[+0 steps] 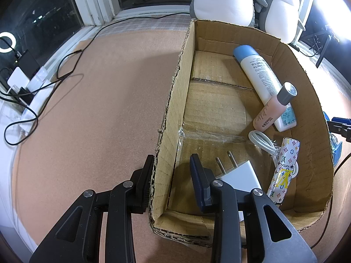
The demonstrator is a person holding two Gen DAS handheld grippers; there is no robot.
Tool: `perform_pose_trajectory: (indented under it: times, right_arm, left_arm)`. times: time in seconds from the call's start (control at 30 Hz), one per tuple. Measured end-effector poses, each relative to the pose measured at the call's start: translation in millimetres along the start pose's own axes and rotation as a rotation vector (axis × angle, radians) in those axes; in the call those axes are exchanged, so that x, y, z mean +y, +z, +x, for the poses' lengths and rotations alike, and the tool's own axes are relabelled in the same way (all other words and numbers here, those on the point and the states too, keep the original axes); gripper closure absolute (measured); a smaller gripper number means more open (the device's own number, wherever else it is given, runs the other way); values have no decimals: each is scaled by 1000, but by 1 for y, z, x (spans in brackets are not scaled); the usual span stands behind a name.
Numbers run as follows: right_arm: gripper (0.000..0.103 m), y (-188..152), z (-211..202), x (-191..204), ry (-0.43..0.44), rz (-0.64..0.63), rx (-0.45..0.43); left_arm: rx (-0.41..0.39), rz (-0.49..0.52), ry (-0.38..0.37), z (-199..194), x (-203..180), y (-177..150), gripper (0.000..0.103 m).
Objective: Organize rigid objects
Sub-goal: 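Move the right gripper to the blue tape measure and close on it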
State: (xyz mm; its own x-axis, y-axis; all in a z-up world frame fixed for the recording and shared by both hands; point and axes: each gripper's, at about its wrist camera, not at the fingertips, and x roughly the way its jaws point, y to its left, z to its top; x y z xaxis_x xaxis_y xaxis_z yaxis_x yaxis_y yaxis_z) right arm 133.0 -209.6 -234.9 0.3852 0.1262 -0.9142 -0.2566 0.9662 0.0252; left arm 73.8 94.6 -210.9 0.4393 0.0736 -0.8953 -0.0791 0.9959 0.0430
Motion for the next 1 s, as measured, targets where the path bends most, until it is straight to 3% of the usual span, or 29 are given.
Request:
perform_pose_trajectory:
  times: [0.67,1.0]
  right_arm:
    - [57,0,11,-13,-32,-3,22]
    - [57,-3,-2,-17,-4,34,-29]
  left_arm:
    - [-1,0,1,0,0,0,72]
    - [-1,-3,1,0,-1,0,72]
